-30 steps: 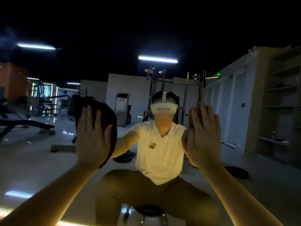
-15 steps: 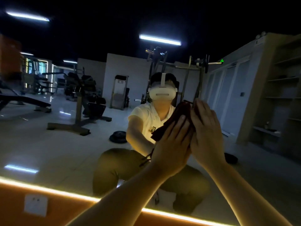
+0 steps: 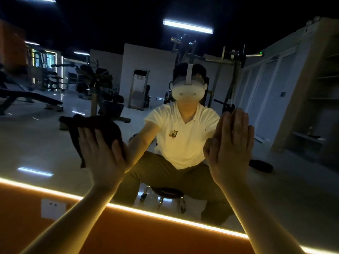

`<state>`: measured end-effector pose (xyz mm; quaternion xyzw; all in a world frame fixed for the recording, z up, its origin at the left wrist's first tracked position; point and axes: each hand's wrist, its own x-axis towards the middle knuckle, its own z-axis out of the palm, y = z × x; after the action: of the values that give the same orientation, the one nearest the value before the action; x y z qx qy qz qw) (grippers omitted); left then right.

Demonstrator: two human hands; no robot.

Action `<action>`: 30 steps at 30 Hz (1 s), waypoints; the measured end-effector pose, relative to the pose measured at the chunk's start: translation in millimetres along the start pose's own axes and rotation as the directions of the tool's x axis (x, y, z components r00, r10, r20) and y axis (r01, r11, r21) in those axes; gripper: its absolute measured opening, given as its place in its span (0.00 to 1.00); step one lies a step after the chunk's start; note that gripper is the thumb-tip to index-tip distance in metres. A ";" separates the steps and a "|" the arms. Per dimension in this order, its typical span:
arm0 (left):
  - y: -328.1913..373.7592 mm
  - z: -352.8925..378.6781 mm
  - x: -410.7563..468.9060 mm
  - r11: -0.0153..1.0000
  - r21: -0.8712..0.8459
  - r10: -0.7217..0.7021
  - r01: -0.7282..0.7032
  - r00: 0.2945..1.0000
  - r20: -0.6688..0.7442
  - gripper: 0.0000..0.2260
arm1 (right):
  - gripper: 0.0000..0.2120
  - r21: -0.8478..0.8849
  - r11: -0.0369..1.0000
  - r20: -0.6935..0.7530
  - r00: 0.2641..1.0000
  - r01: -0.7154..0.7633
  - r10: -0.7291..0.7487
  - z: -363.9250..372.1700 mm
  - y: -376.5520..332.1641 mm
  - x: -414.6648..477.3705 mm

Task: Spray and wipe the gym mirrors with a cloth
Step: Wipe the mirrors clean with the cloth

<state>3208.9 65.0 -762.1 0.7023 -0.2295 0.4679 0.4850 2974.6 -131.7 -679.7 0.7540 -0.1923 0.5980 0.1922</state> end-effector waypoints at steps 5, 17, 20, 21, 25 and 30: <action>76.0 28.4 -71.4 0.965 -0.074 0.261 -0.253 0.957 0.123 0.28 | 0.28 0.065 0.997 0.068 0.997 0.038 -0.042 -11.4 4.0 -21.6; 71.0 26.3 -89.4 0.657 -0.073 0.725 -0.751 0.601 0.337 0.26 | 0.26 0.167 0.985 0.159 0.985 0.046 -0.073 -23.6 23.7 -100.9; -13.4 -7.8 -55.0 0.730 0.038 0.620 -0.682 0.685 0.383 0.23 | 0.26 0.182 0.983 0.122 0.992 0.014 -0.037 -19.1 19.1 -103.0; -36.6 -18.5 -49.9 0.742 0.074 0.586 -0.666 0.698 0.411 0.23 | 0.25 0.189 0.982 0.115 0.993 0.012 -0.034 -17.7 19.8 -103.3; -58.9 -19.4 -59.5 0.752 0.163 0.531 -0.638 0.734 0.423 0.26 | 0.24 0.209 0.978 0.136 0.989 0.019 -0.048 -17.5 25.6 -104.0; -8.6 7.2 -86.1 0.675 0.018 0.680 -0.737 0.631 0.374 0.27 | 0.25 0.204 0.979 0.162 0.986 0.011 -0.044 -28.5 39.7 -102.1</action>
<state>3179.4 50.9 -842.5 0.6620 -0.5262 0.5113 0.1532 2908.8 -144.6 -770.9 0.8193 -0.1354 0.5470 0.1063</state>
